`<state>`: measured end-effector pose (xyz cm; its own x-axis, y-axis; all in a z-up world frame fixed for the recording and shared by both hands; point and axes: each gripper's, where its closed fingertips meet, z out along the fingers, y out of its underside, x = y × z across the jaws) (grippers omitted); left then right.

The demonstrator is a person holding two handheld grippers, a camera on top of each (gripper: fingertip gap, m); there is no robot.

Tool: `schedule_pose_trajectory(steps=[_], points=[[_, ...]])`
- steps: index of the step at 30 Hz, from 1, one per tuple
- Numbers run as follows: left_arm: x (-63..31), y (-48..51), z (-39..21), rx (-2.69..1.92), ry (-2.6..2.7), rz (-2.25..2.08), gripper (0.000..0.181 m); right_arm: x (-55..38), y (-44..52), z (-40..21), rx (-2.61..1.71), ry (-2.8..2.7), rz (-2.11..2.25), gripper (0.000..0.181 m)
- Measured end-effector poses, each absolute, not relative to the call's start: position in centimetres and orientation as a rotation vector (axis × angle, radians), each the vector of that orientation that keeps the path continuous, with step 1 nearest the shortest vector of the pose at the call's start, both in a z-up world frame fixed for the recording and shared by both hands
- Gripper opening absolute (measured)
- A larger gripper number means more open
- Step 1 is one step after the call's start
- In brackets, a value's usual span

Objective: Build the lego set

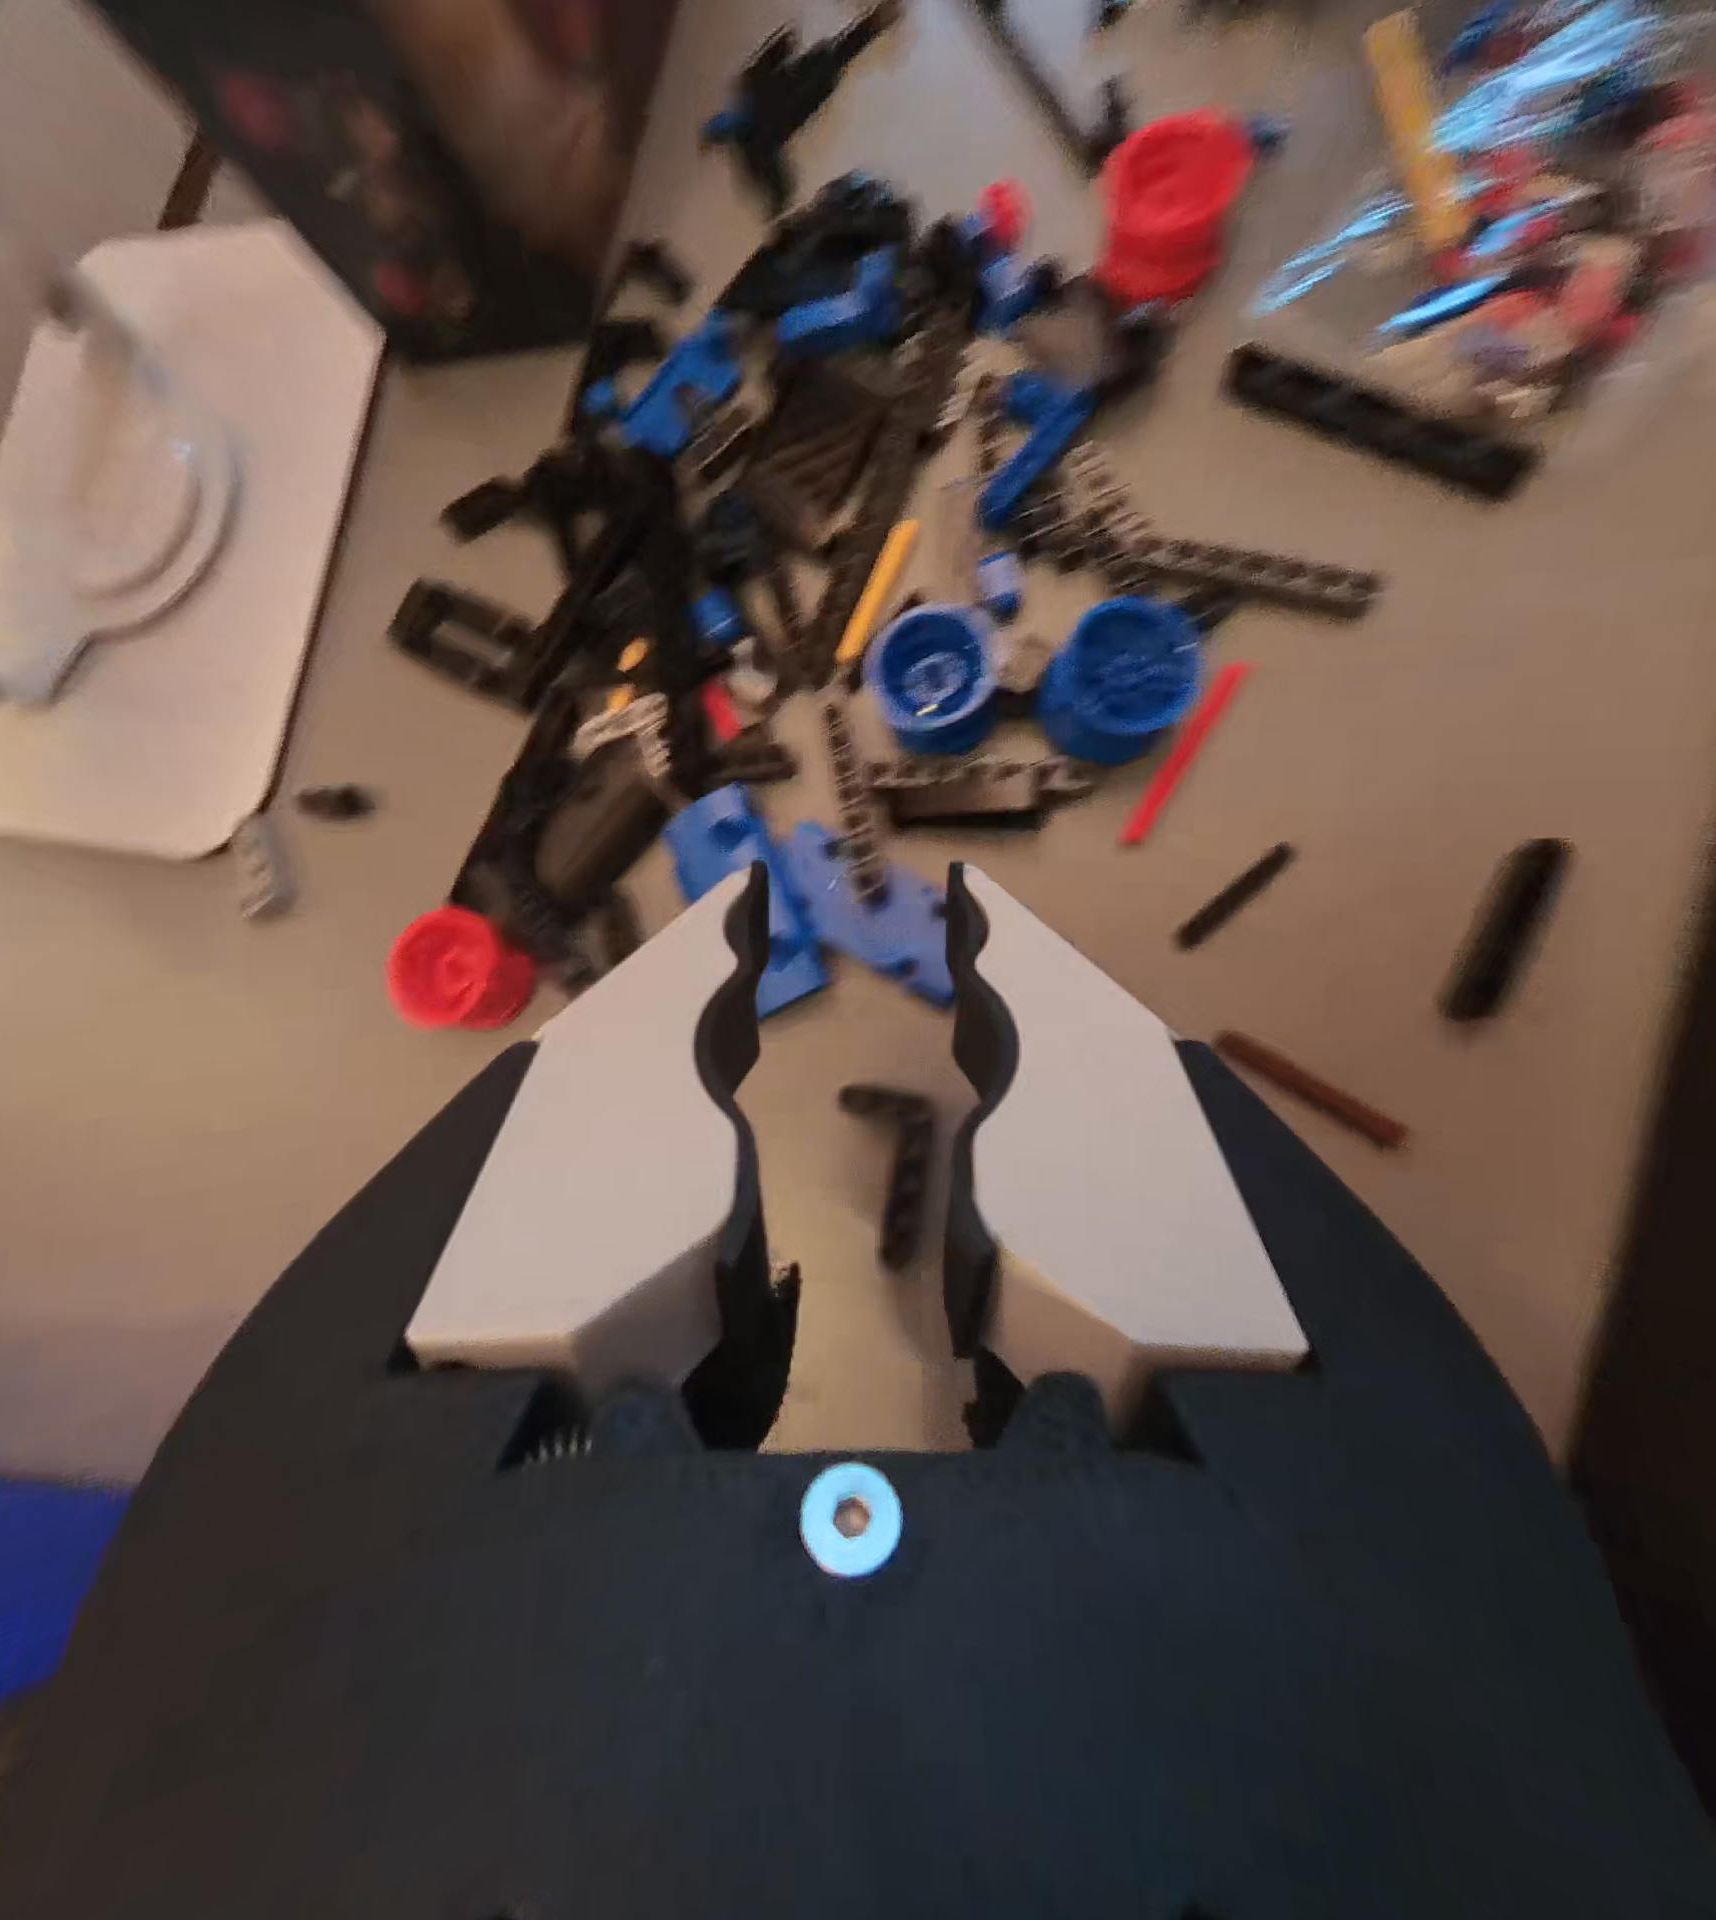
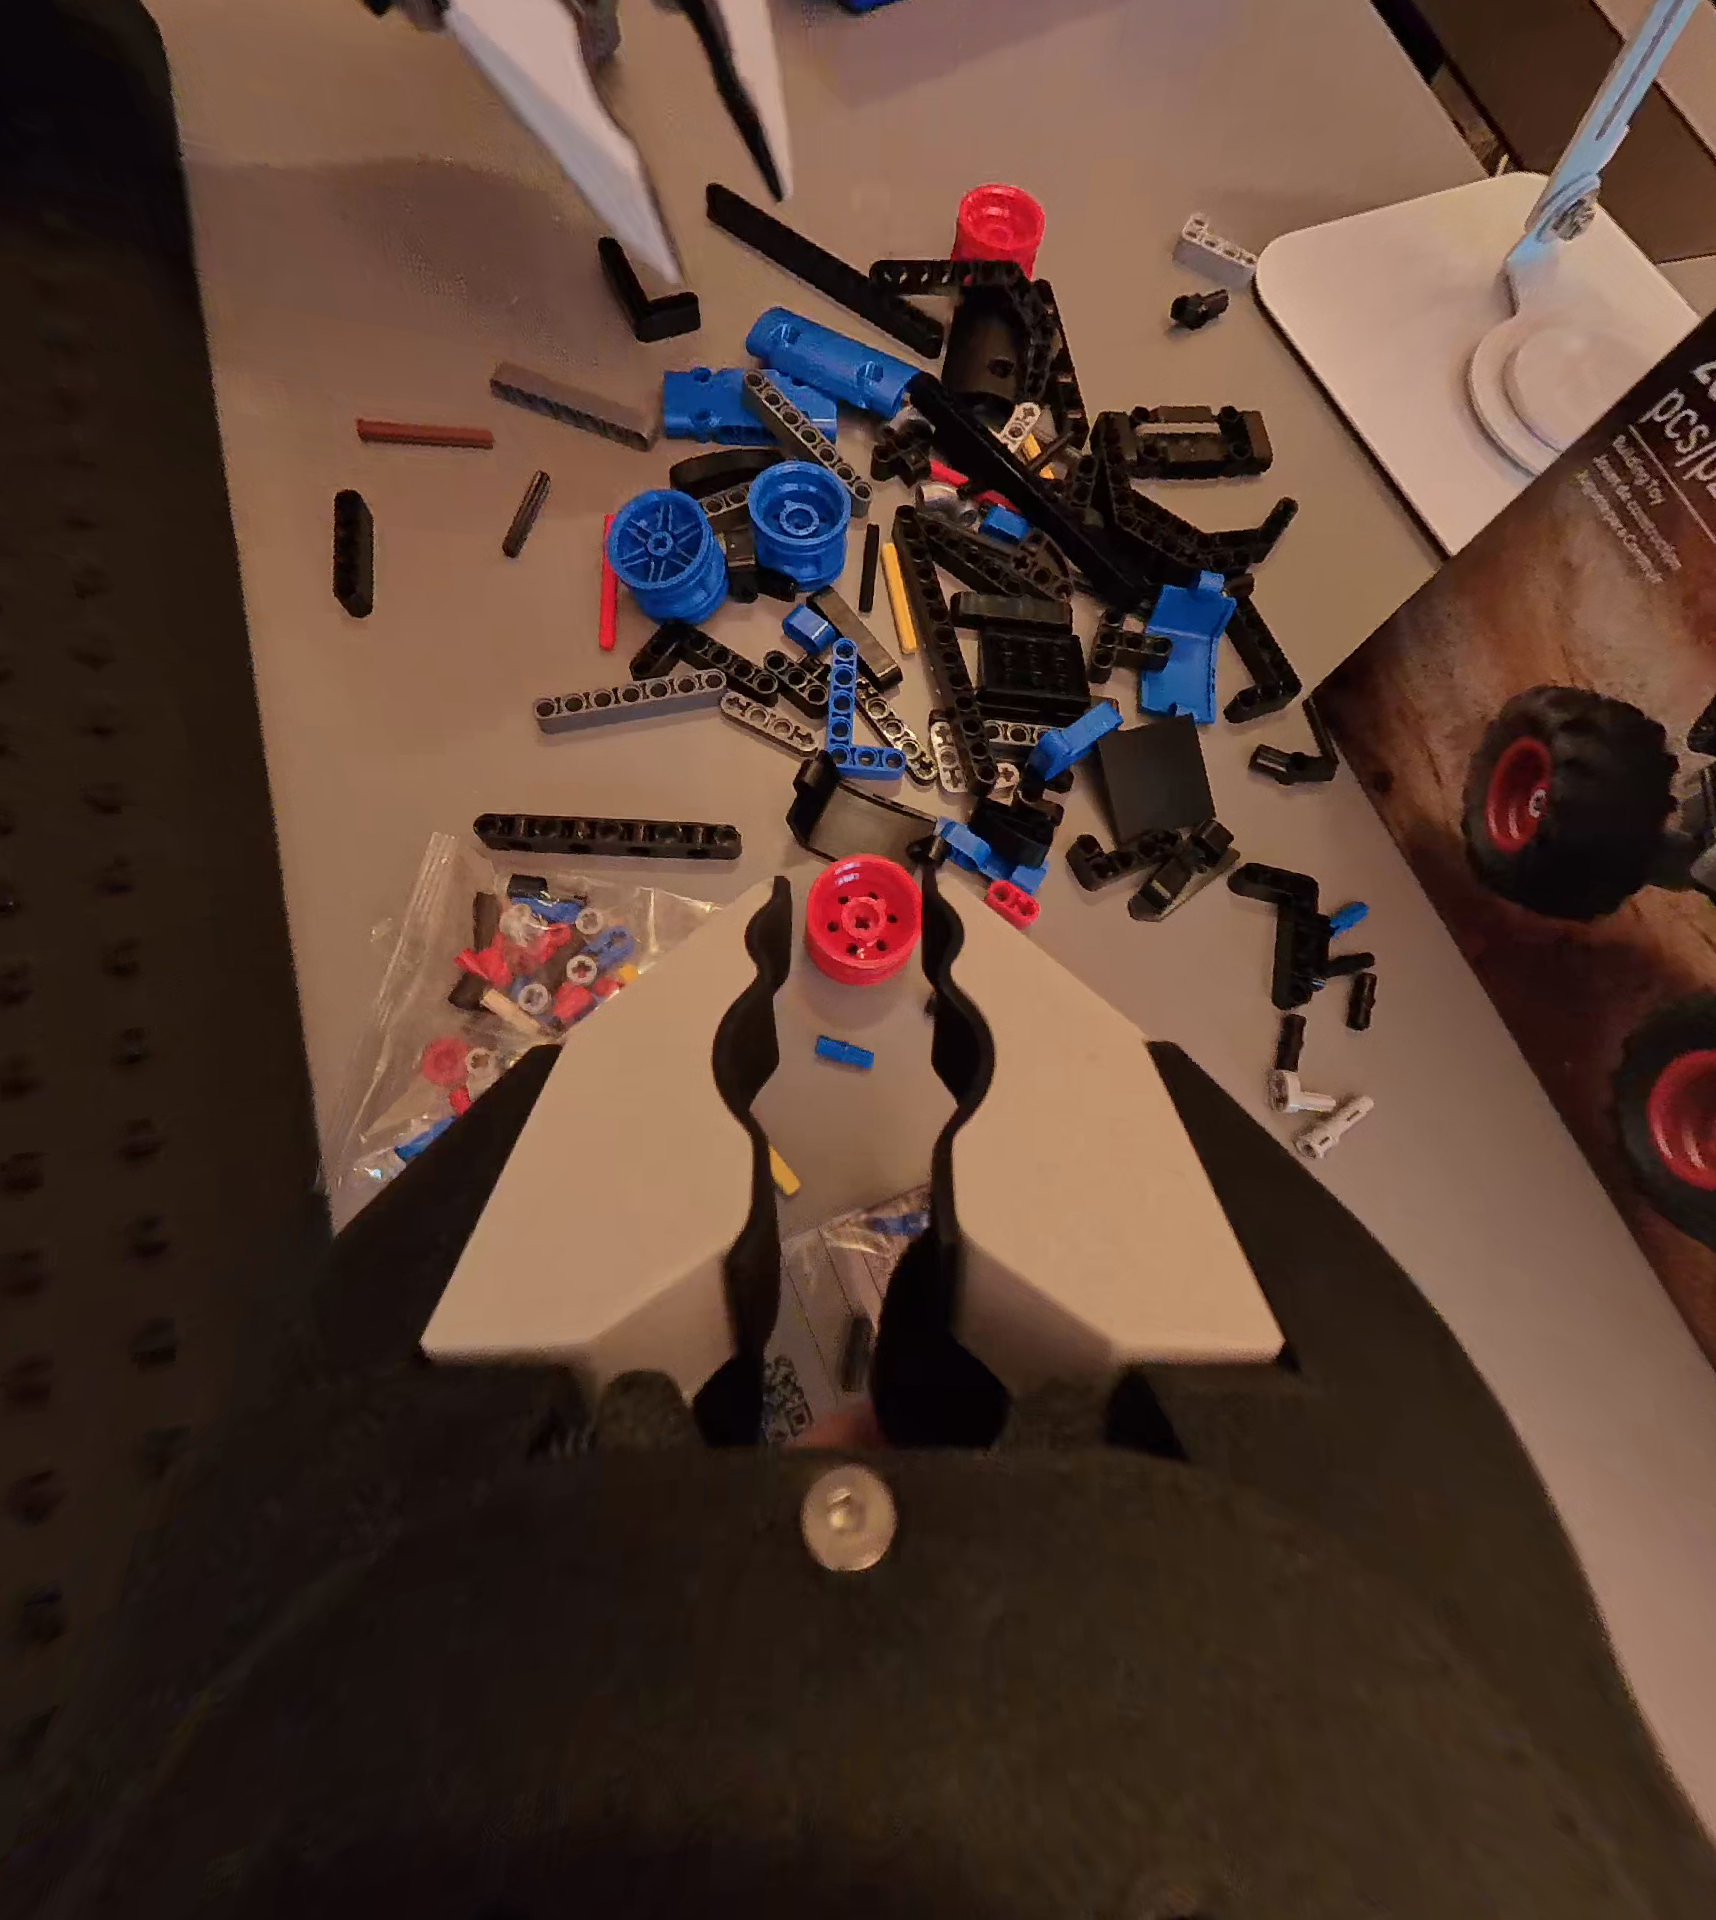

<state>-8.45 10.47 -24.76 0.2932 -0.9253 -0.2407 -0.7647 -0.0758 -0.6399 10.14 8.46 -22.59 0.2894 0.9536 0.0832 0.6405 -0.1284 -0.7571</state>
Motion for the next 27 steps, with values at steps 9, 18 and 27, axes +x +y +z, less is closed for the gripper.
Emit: schedule_pose_trajectory(steps=[9,18,27], points=[[-6.5,9.1,-28.4,-1.910,1.594,-0.237,0.032,8.9,7.7,-22.2,-1.821,-1.456,0.561,0.023],[-5.3,9.8,-29.0,-1.868,1.609,-0.127,0.026,8.8,7.3,-21.9,-1.799,-1.442,0.582,0.022],[-5.5,10.5,-28.2,-1.806,1.539,-0.077,0.015,8.5,6.9,-21.6,-1.784,-1.443,0.597,0.022]])
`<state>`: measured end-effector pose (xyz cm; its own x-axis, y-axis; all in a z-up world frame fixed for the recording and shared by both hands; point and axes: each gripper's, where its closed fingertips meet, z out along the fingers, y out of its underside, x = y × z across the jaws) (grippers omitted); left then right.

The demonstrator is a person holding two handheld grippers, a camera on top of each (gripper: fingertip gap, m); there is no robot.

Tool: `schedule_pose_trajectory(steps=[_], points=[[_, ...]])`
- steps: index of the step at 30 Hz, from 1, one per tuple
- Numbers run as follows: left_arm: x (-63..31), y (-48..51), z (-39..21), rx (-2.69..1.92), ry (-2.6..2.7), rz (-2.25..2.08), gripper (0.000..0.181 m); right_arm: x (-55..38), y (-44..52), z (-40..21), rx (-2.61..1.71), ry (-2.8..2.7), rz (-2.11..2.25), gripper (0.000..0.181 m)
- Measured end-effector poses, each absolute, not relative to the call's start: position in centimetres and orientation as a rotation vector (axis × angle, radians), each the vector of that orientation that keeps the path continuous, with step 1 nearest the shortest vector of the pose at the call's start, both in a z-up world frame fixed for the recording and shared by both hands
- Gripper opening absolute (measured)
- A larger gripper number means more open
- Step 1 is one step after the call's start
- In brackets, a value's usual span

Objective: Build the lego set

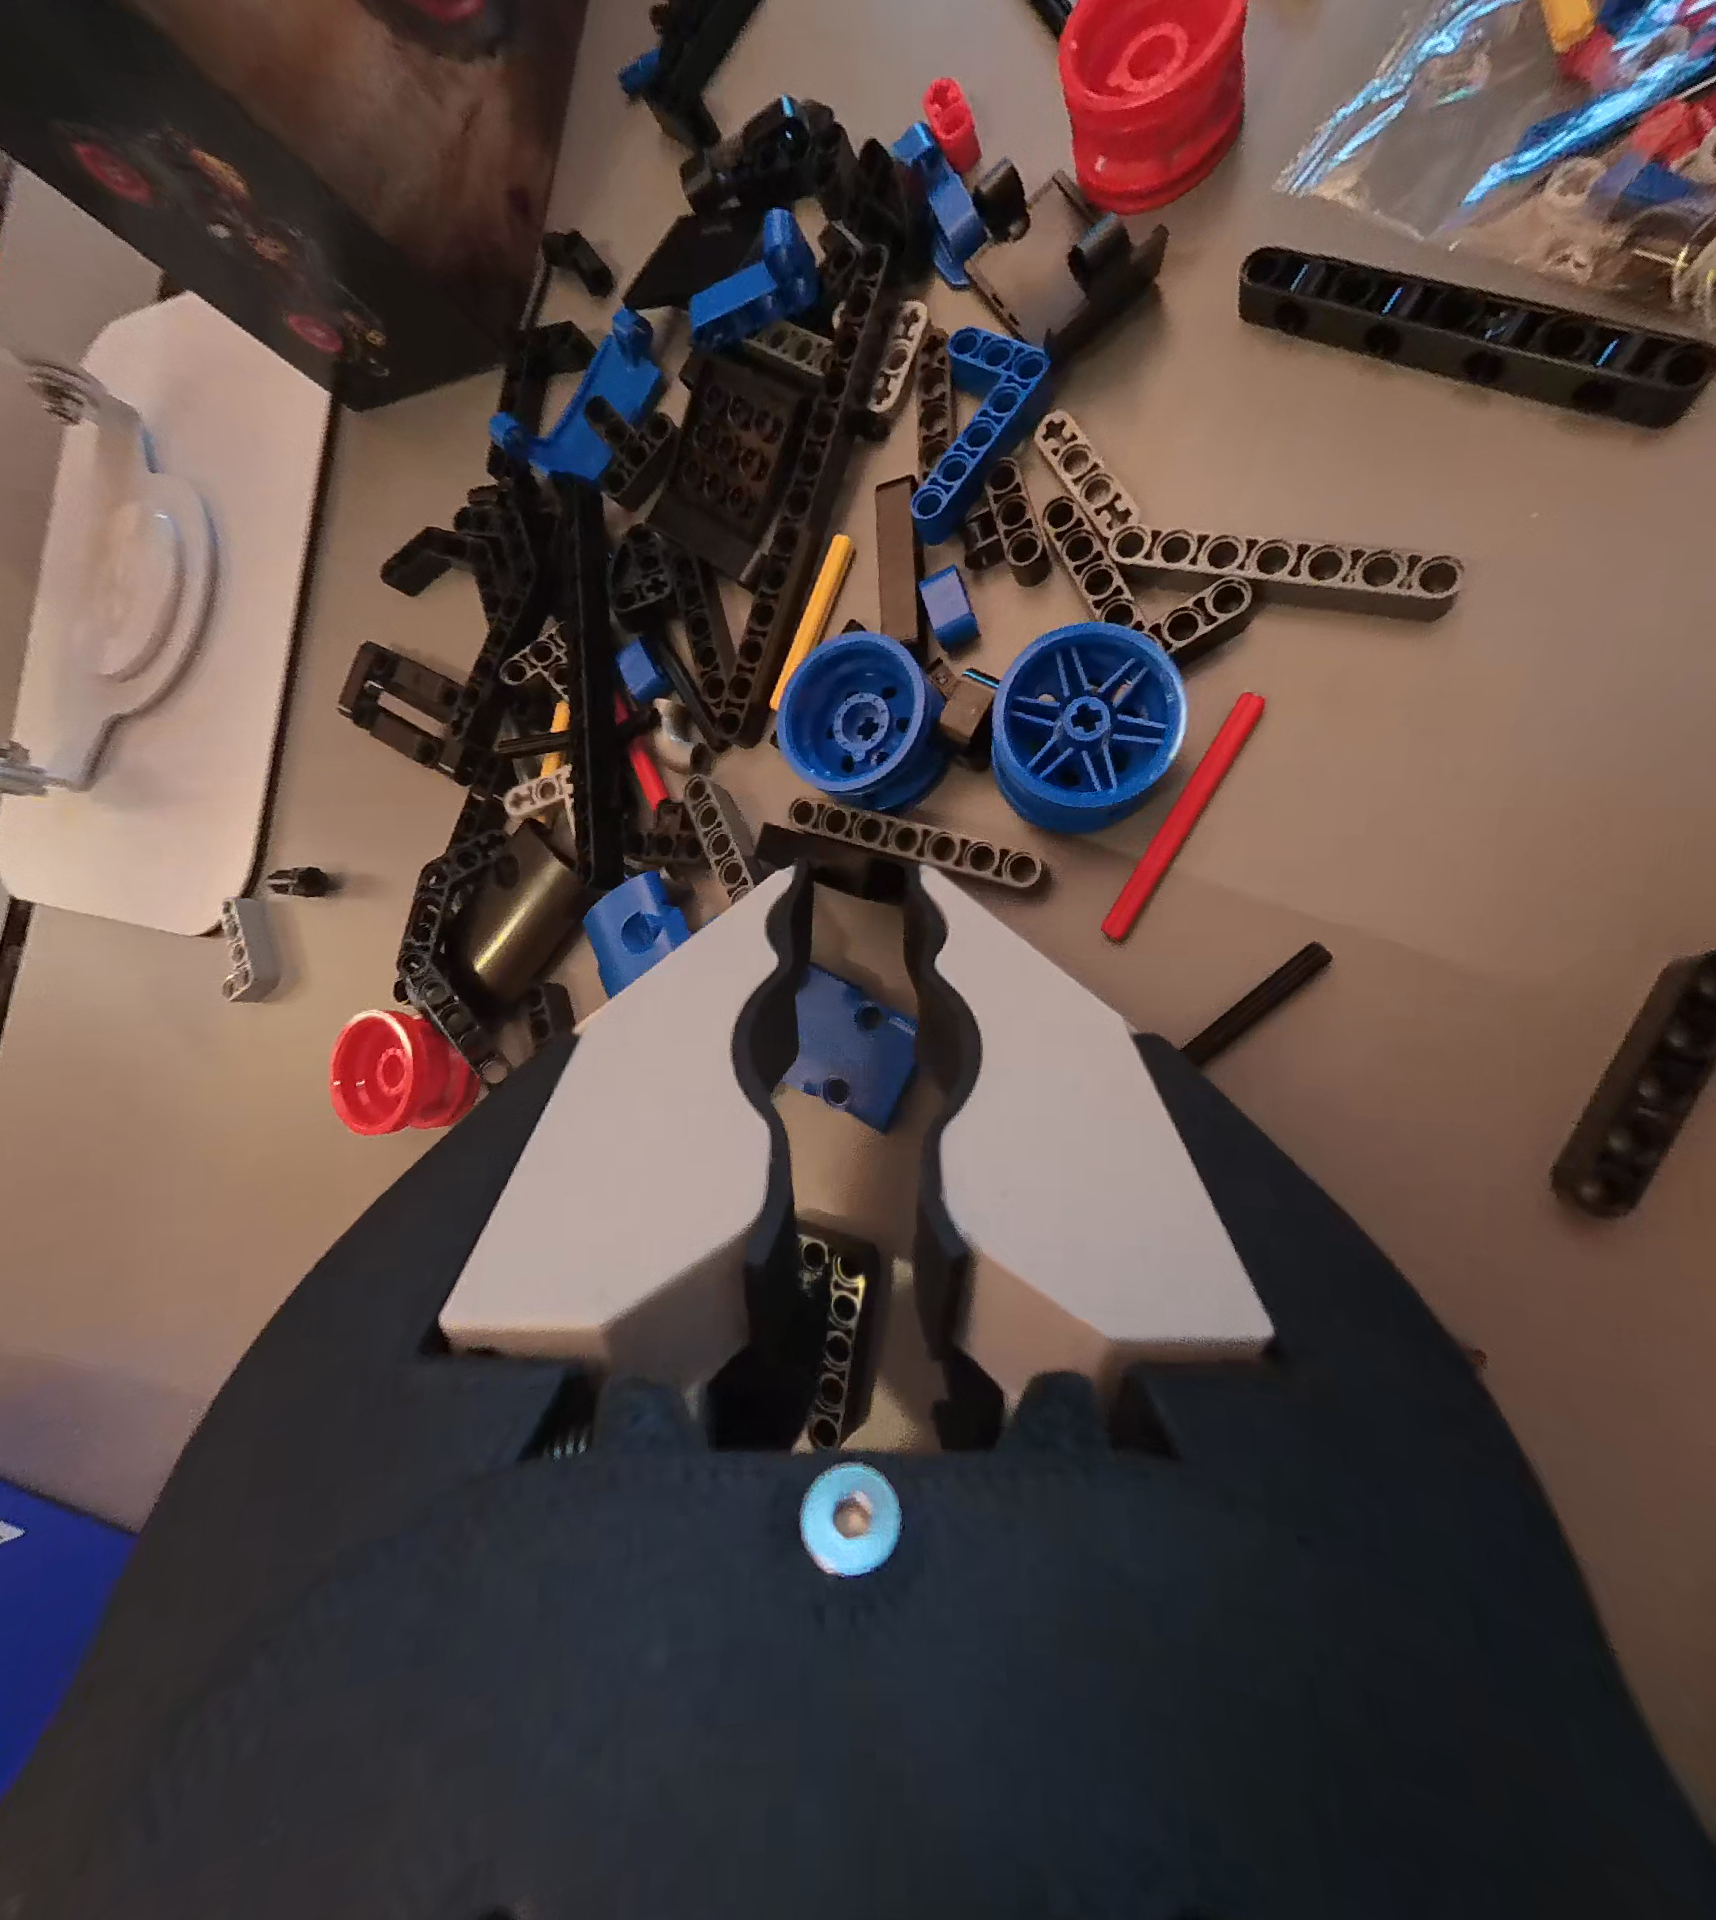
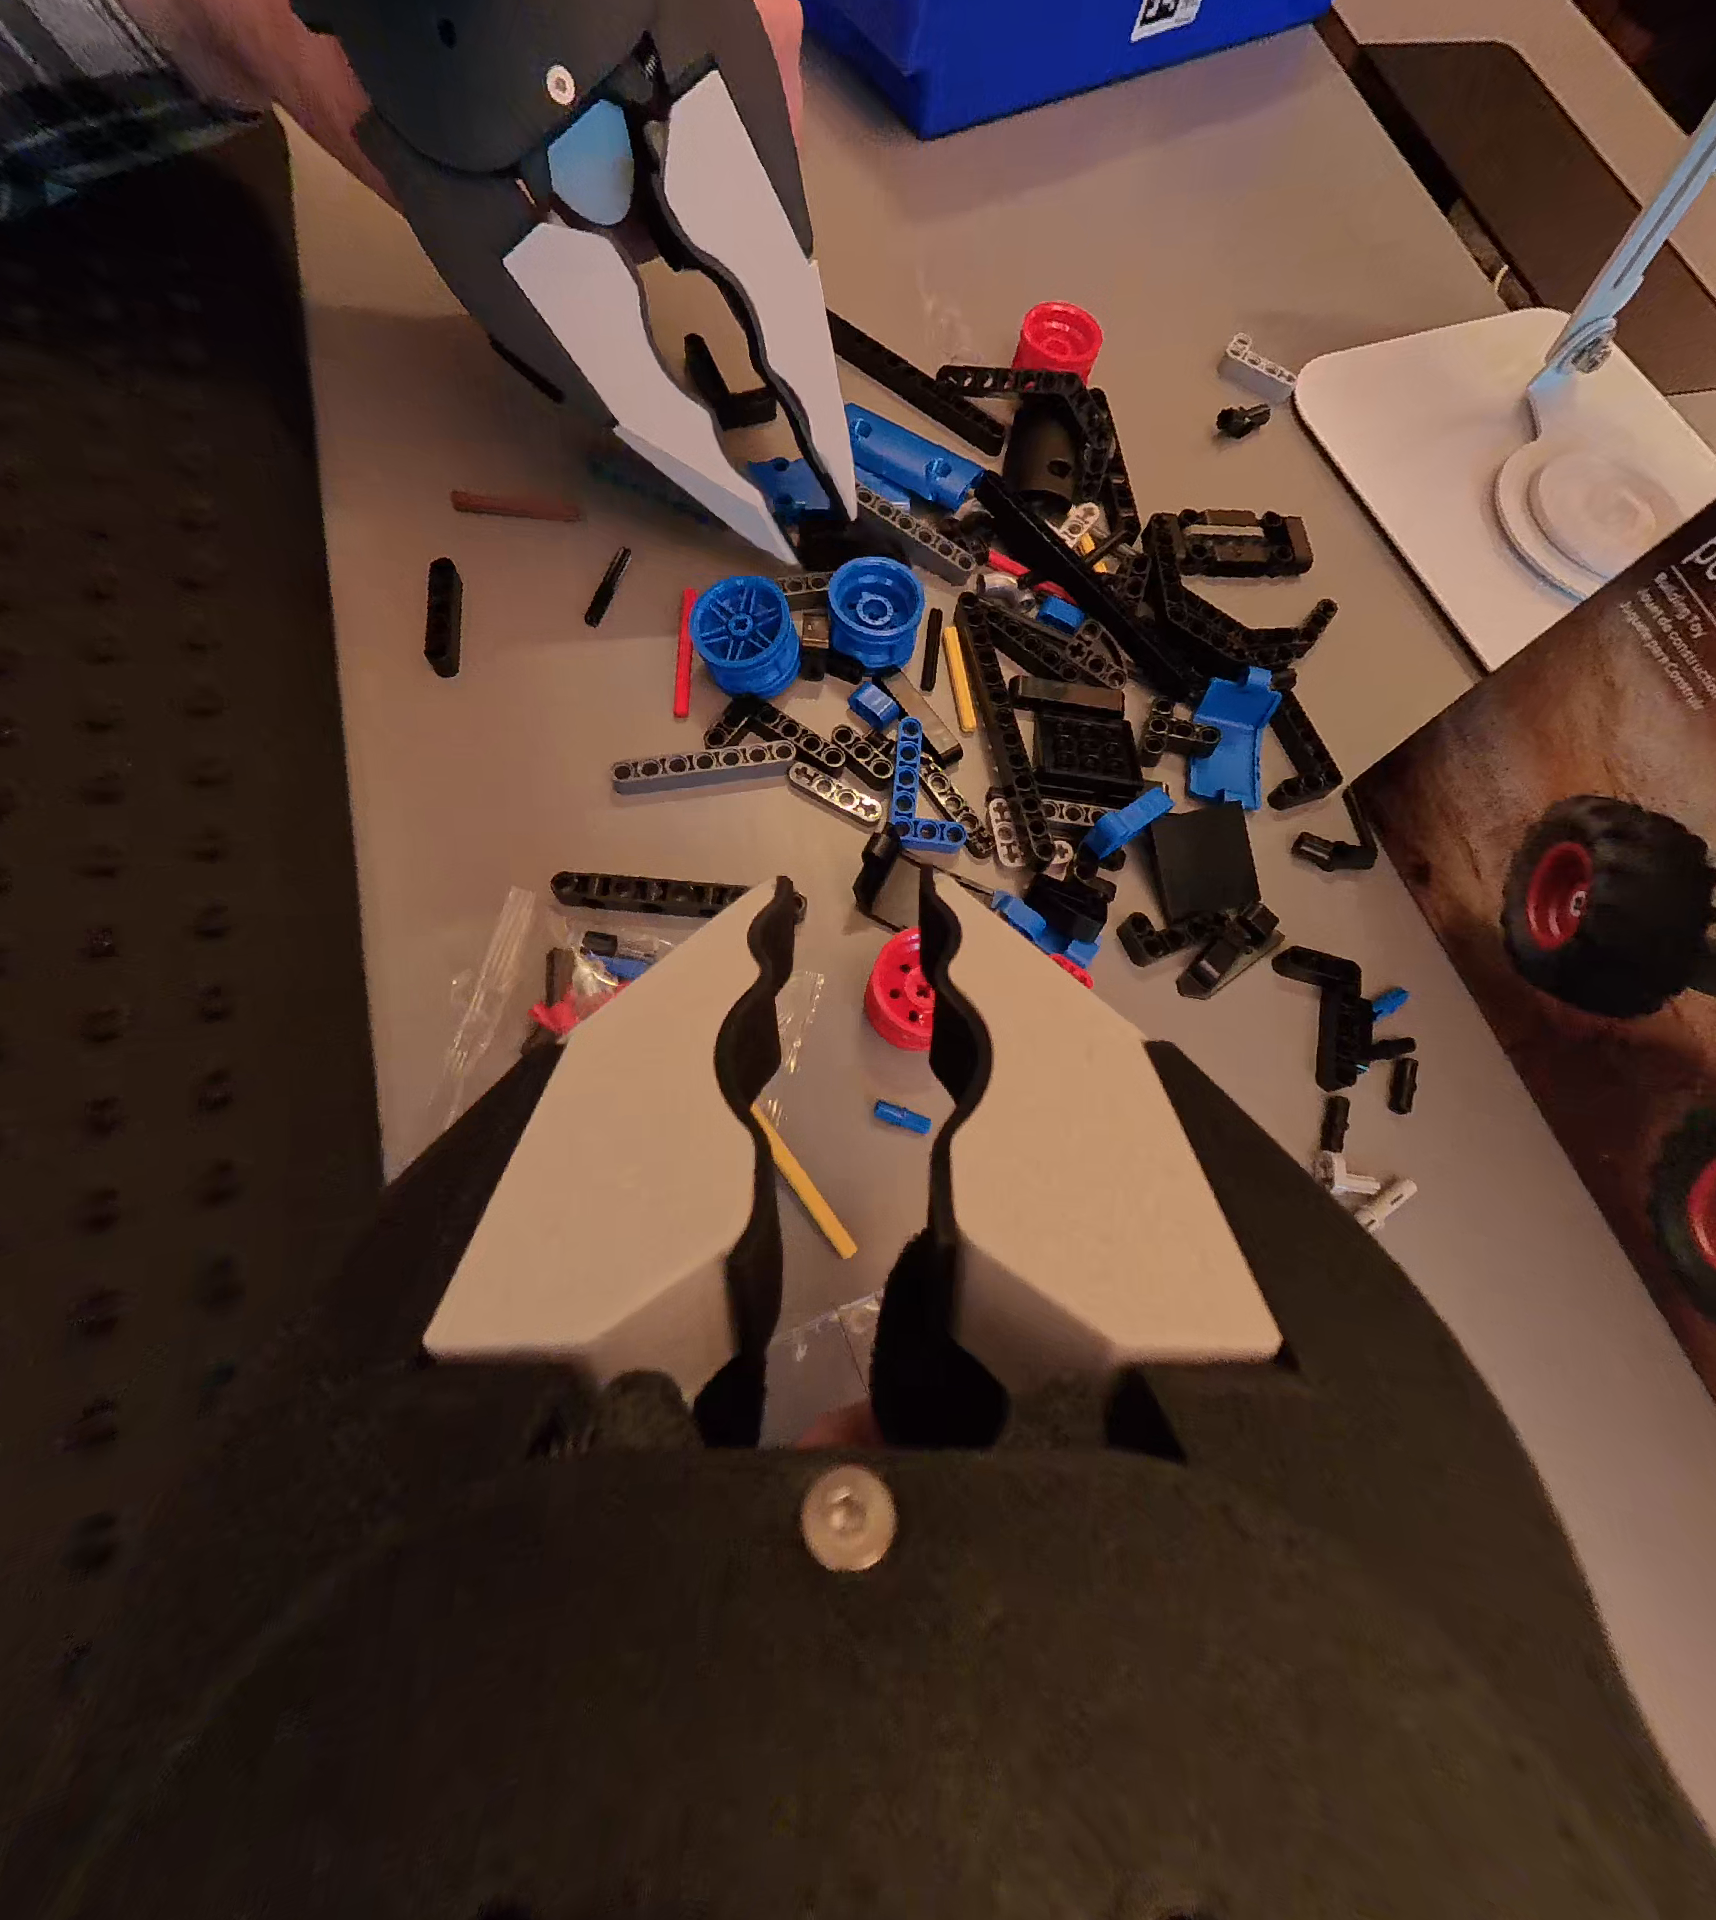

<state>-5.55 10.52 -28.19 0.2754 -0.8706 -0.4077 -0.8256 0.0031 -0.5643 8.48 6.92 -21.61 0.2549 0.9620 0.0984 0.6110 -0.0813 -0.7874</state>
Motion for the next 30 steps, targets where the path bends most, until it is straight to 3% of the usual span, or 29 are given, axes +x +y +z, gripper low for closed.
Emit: schedule_pose_trajectory(steps=[3,10,14,22,30], points=[[-5.7,10.3,-28.2,-1.793,1.525,-0.078,0.000,7.7,6.4,-21.8,-1.781,-1.469,0.610,0.022],[-6.7,10.3,-28.3,-1.850,1.453,-0.112,0.000,6.7,5.9,-21.8,-1.770,-1.495,0.593,0.022],[-6.3,10.2,-28.0,-1.986,1.318,-0.282,0.030,6.7,5.8,-21.6,-1.766,-1.486,0.605,0.022],[-5.0,11.5,-28.9,-2.083,1.241,-0.252,0.009,6.8,5.8,-21.4,-1.756,-1.476,0.608,0.022],[-6.0,11.9,-27.6,-2.067,1.166,-0.228,0.007,7.4,5.9,-21.0,-1.754,-1.450,0.615,0.021]])
